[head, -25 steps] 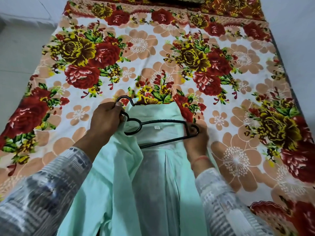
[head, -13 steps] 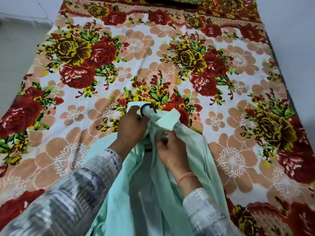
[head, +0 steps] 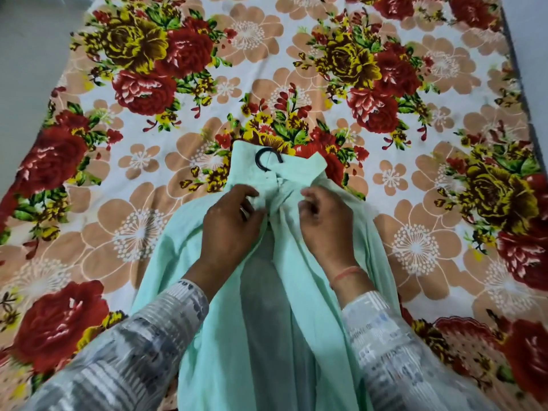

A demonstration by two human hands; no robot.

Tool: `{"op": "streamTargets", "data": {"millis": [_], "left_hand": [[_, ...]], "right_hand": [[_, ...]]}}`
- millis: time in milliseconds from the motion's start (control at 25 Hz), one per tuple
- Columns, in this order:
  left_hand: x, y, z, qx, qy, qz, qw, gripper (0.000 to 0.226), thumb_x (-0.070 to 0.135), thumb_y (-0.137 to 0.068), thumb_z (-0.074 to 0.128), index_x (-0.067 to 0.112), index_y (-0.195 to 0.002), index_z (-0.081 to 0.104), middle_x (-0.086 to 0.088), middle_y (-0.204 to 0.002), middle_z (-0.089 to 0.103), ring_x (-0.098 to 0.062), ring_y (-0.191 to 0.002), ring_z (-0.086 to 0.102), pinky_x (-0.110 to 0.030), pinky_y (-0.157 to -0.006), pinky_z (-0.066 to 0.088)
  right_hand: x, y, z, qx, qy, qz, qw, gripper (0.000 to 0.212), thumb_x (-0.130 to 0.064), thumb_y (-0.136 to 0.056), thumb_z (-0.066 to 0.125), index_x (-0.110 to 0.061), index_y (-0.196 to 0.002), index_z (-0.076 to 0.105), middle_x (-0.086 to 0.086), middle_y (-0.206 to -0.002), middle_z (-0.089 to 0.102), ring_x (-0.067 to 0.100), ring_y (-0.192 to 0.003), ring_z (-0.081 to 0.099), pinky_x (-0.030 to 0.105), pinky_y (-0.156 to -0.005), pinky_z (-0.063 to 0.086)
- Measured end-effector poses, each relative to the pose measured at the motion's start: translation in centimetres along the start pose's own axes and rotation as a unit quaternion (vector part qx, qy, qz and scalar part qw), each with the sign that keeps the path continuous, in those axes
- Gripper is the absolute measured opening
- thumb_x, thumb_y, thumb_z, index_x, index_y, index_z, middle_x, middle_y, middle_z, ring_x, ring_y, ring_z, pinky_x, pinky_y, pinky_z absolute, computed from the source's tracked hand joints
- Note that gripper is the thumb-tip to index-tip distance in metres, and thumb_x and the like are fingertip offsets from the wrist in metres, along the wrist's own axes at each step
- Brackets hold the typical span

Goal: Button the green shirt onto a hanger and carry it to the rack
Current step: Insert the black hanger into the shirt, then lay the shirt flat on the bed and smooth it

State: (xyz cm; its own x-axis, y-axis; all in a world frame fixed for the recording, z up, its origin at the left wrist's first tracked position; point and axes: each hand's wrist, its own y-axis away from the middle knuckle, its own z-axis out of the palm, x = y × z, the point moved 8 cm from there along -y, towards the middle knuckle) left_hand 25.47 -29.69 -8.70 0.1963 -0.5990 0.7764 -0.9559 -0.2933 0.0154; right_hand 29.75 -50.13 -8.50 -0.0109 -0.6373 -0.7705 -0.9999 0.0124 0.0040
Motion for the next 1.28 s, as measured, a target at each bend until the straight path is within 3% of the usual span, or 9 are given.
{"op": "streamTargets", "data": {"millis": [80, 240, 360, 440, 560, 800, 960, 1120, 1280], "left_hand": [[-1.5, 3.6, 0.0, -0.051, -0.019, -0.025, 0.998, 0.034, 0.036, -0.080, 0.088, 0.031, -0.107, 0.068, 0.010, -0.078, 0.067, -0.009, -0.069, 0.065, -0.026, -0.066, 0.049], [-3.0, 7.7, 1.7, -0.142, -0.133, 0.007, 0.981, 0.023, 0.025, -0.077, 0.085, 0.023, -0.093, 0.069, 0.001, -0.084, 0.070, -0.031, -0.084, 0.071, -0.031, -0.066, 0.039], [-3.4, 8.8, -0.3, -0.090, -0.106, -0.004, 0.990, 0.019, 0.018, -0.085, 0.081, 0.022, -0.102, 0.076, 0.001, -0.084, 0.076, -0.029, -0.080, 0.074, -0.032, -0.067, 0.049], [-2.3, 10.0, -0.9, -0.077, -0.084, 0.008, 0.993, 0.027, 0.025, -0.088, 0.083, 0.023, -0.113, 0.074, 0.007, -0.077, 0.071, -0.023, -0.072, 0.070, -0.034, -0.067, 0.052], [0.1, 12.0, 0.6, -0.088, -0.060, -0.004, 0.994, 0.041, 0.034, -0.087, 0.086, 0.021, -0.121, 0.067, 0.009, -0.070, 0.065, -0.018, -0.068, 0.065, -0.031, -0.065, 0.044], [-1.2, 13.0, 5.4, -0.128, 0.062, -0.251, 0.958, 0.064, 0.037, -0.074, 0.095, 0.014, -0.126, 0.067, -0.002, -0.111, 0.078, -0.027, -0.100, 0.075, -0.042, -0.089, 0.061], [-1.2, 15.8, 7.8, -0.153, 0.266, -0.362, 0.880, 0.014, 0.012, -0.078, 0.091, 0.012, -0.079, 0.077, -0.002, -0.061, 0.069, -0.019, -0.054, 0.061, -0.024, -0.055, 0.051], [-0.5, 20.2, 9.2, -0.224, 0.374, -0.370, 0.820, 0.034, 0.031, -0.064, 0.094, 0.013, -0.084, 0.072, -0.016, -0.090, 0.069, -0.028, -0.086, 0.061, -0.034, -0.073, 0.048], [-1.4, 23.0, 8.2, -0.263, 0.155, -0.321, 0.896, 0.054, 0.051, -0.065, 0.099, 0.018, -0.103, 0.078, 0.000, -0.100, 0.083, -0.019, -0.084, 0.074, -0.028, -0.065, 0.051]], "right_hand": [[1.2, 4.7, -0.8, -0.030, 0.044, 0.013, 0.998, 0.020, -0.032, -0.090, 0.072, -0.020, -0.106, 0.075, 0.002, -0.096, 0.077, 0.023, -0.090, 0.073, 0.038, -0.083, 0.060], [3.1, 12.0, 2.2, -0.220, 0.267, 0.039, 0.937, 0.059, -0.052, -0.088, 0.069, -0.022, -0.139, 0.061, 0.012, -0.126, 0.070, 0.036, -0.116, 0.067, 0.046, -0.093, 0.058], [0.8, 13.6, 4.2, -0.257, 0.050, 0.087, 0.961, 0.027, -0.035, -0.096, 0.069, -0.017, -0.115, 0.075, 0.011, -0.103, 0.079, 0.028, -0.100, 0.074, 0.040, -0.091, 0.058], [1.1, 13.6, 1.2, -0.119, 0.023, 0.090, 0.988, 0.012, -0.024, -0.096, 0.067, -0.015, -0.091, 0.075, 0.004, -0.085, 0.077, 0.023, -0.083, 0.072, 0.036, -0.080, 0.058], [4.7, 14.2, -7.4, 0.128, 0.152, 0.123, 0.972, 0.018, -0.016, -0.090, 0.074, -0.014, -0.108, 0.073, 0.011, -0.106, 0.073, 0.033, -0.099, 0.070, 0.036, -0.081, 0.055], [14.2, 10.5, -11.7, -0.068, 0.200, 0.234, 0.949, 0.029, -0.035, -0.090, 0.078, -0.014, -0.110, 0.079, 0.012, -0.109, 0.080, 0.034, -0.103, 0.074, 0.029, -0.080, 0.049], [14.0, 7.7, -18.3, 0.100, 0.296, 0.155, 0.937, 0.024, -0.027, -0.097, 0.069, -0.016, -0.117, 0.077, 0.019, -0.115, 0.074, 0.042, -0.111, 0.068, 0.046, -0.089, 0.058], [11.1, 11.2, -16.2, 0.073, 0.253, -0.011, 0.965, 0.018, -0.023, -0.097, 0.064, -0.012, -0.107, 0.072, 0.018, -0.104, 0.068, 0.041, -0.096, 0.066, 0.045, -0.081, 0.056], [12.9, 20.8, -11.5, -0.080, 0.171, 0.075, 0.979, 0.013, -0.019, -0.091, 0.061, -0.014, -0.079, 0.065, 0.010, -0.079, 0.073, 0.036, -0.081, 0.071, 0.041, -0.069, 0.054]]}}
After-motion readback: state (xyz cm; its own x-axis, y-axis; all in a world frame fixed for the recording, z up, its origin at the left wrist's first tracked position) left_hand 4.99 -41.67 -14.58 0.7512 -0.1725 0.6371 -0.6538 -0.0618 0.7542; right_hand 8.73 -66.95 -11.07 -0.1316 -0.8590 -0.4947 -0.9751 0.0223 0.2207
